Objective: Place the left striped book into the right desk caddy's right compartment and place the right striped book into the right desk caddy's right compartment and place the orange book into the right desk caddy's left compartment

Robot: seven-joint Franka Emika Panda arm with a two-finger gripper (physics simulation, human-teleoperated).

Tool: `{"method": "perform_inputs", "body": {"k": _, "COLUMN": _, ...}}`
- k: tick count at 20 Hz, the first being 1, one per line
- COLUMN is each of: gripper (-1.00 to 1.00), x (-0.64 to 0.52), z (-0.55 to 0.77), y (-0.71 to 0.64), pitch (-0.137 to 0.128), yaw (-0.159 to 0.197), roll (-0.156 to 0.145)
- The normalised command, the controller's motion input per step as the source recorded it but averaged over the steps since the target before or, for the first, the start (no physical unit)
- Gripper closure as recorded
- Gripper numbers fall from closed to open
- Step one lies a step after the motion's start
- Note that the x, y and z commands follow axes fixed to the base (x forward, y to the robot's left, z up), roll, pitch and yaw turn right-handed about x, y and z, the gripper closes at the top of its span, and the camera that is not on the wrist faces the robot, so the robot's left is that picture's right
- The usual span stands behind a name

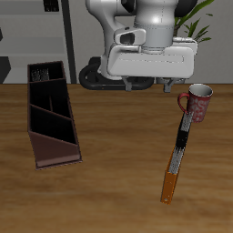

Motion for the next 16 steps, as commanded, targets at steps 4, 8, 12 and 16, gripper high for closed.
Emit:
{"method": "perform_inputs", "body": {"k": 4, "gripper": -1.00, "x": 0.35, "z": -0.20, "y": 0.04, "pitch": 0.000, "yaw": -0.064, "roll": -0.048}}
{"method": "perform_inputs", "body": {"k": 8, "gripper": -1.00, "x": 0.14, "z": -0.22, "y": 0.06, "pitch": 0.014, "yaw": -0.032, "roll": -0.024}}
{"method": "perform_inputs", "body": {"k": 12, "gripper": -1.00, "x": 0.09, "z": -0.37, "y": 0.22, "pitch": -0.024, "yaw": -0.056, "roll": -0.013}}
{"method": "perform_inputs", "body": {"k": 16, "gripper": -1.00, "x": 0.03, "z": -0.27, "y": 0.25, "pitch": 0.019, "yaw": -0.038, "roll": 0.020}}
